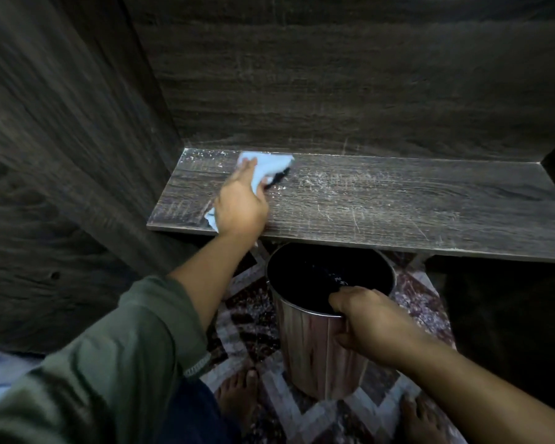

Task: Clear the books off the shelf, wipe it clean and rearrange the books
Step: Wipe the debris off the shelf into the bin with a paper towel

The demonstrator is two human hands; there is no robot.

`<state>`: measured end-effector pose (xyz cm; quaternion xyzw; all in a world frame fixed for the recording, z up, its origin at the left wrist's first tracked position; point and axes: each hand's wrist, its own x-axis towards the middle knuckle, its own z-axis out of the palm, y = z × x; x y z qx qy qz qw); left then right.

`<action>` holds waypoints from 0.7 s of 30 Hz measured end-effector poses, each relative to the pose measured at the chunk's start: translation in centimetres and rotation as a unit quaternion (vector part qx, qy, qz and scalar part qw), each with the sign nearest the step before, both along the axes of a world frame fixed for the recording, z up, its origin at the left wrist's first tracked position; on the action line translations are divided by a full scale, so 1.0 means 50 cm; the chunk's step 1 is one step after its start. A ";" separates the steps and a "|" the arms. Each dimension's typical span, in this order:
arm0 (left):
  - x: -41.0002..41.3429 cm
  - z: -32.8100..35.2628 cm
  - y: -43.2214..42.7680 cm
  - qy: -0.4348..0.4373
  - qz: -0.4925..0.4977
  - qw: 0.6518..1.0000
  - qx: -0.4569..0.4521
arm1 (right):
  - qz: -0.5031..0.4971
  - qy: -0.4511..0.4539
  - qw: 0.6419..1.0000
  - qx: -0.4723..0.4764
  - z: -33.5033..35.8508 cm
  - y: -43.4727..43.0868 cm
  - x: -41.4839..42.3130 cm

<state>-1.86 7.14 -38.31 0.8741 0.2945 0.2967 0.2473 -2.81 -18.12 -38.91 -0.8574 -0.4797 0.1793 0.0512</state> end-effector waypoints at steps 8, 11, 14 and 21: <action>0.000 -0.001 0.239 0.172 0.022 0.976 0.135 | -0.005 0.001 1.000 0.005 -0.006 -0.022 0.010; 0.001 -0.013 0.231 0.184 0.009 0.978 0.098 | -0.009 0.000 1.000 -0.003 -0.009 -0.027 0.013; 0.010 -0.009 0.155 0.150 -0.015 0.985 0.086 | -0.013 -0.003 1.000 -0.015 -0.009 -0.030 0.013; 0.023 -0.013 -0.018 -0.022 -0.086 0.996 0.023 | -0.015 0.001 1.000 -0.015 -0.008 -0.028 0.008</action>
